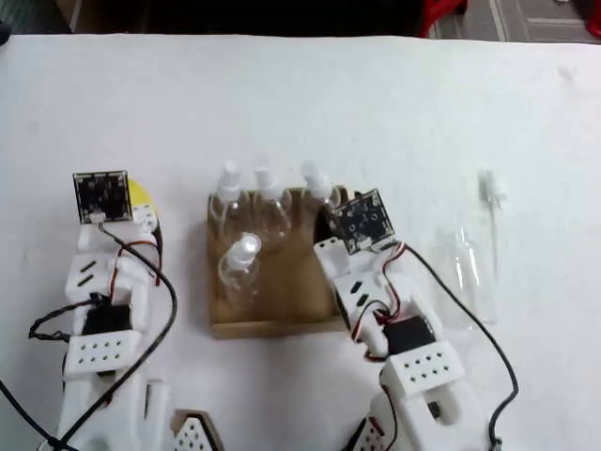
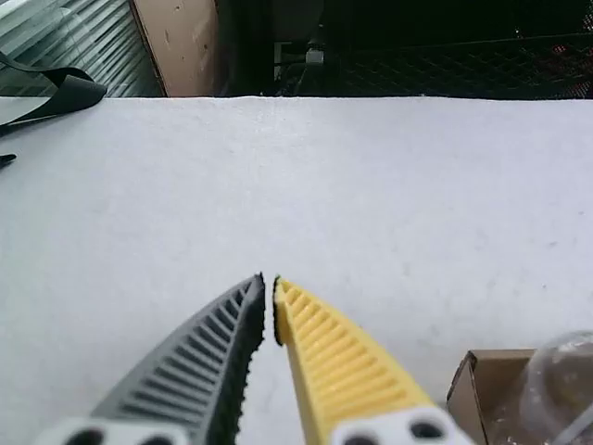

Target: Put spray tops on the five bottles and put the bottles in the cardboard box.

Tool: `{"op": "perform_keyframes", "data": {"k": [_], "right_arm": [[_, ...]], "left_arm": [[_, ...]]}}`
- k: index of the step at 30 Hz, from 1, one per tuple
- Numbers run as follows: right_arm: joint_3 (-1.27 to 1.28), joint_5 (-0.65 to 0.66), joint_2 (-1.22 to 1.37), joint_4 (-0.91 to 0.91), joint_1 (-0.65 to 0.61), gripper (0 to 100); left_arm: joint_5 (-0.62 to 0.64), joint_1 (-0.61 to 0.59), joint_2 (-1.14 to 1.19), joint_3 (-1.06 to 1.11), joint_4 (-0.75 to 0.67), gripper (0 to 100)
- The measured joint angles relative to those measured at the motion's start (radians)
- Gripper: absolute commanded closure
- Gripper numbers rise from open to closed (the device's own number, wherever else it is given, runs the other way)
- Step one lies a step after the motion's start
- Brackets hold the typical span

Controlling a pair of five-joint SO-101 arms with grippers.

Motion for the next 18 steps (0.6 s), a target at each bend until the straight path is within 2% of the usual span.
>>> {"op": "perform_keyframes", "data": {"k": [4,8,13,18], "right_arm": [[0.000,0.000,-0.112,0.123,0.014,83.0],[-0.064,0.000,-0.199,0.310,0.092,83.0],[-0.267,0.000,-0.206,0.601,0.310,82.8],[-0.483,0.000,-0.092,0.721,0.577,82.6]], "left_arm": [[0.000,0.000,0.000,0.000,0.000,98],[0.000,0.000,0.000,0.000,0.000,98],[0.000,0.000,0.000,0.000,0.000,98],[0.000,0.000,0.000,0.000,0.000,98]]}}
